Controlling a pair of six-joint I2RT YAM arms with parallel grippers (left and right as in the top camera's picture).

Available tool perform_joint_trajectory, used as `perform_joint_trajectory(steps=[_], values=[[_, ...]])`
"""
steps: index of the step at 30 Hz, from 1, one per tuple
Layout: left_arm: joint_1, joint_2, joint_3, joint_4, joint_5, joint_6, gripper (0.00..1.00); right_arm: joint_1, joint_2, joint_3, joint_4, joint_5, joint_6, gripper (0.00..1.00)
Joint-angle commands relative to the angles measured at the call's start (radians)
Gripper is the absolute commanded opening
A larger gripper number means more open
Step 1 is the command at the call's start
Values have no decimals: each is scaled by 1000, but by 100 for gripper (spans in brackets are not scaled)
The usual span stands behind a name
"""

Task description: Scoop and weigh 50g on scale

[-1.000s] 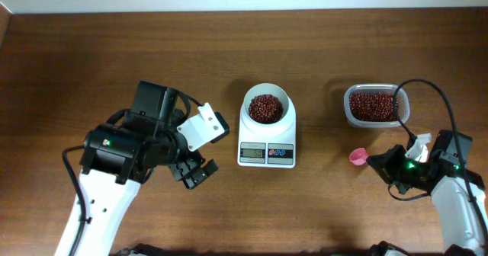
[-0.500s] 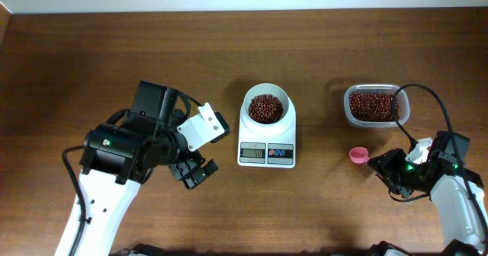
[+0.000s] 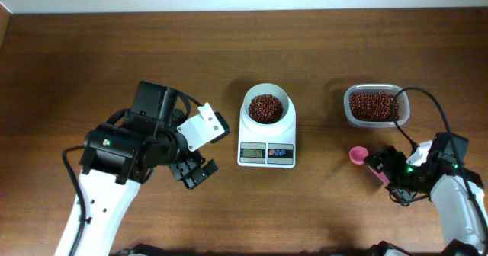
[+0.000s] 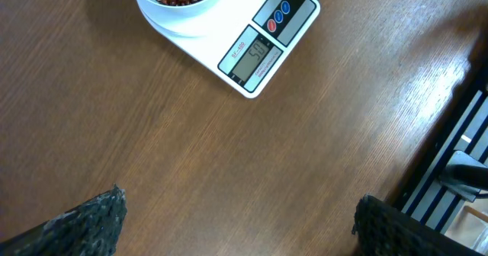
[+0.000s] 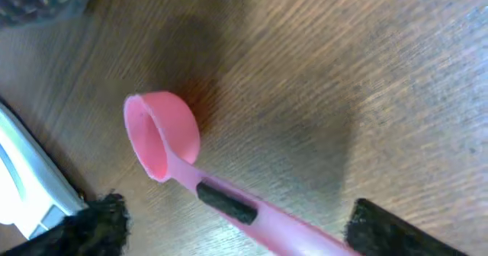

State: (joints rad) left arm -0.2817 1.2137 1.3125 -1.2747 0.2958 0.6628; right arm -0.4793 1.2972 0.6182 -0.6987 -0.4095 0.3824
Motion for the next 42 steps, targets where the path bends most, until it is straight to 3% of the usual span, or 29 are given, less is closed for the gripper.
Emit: perform_joint_trajectory(steps=[1, 10, 14, 27, 32, 42], values=[[5, -2, -3, 2, 3, 16, 99, -5, 5, -9, -25, 72, -8, 99], [5, -2, -3, 2, 3, 16, 99, -5, 5, -9, -37, 125, -5, 99], [5, -2, -3, 2, 3, 16, 99, -5, 5, -9, -26, 186, 67, 99], [5, -2, -3, 2, 3, 16, 99, -5, 5, -9, 179, 177, 71, 99], [5, -2, -3, 2, 3, 16, 99, -5, 5, -9, 151, 47, 71, 99], [5, -2, -3, 2, 3, 16, 99, -5, 5, -9, -57, 47, 71, 99]])
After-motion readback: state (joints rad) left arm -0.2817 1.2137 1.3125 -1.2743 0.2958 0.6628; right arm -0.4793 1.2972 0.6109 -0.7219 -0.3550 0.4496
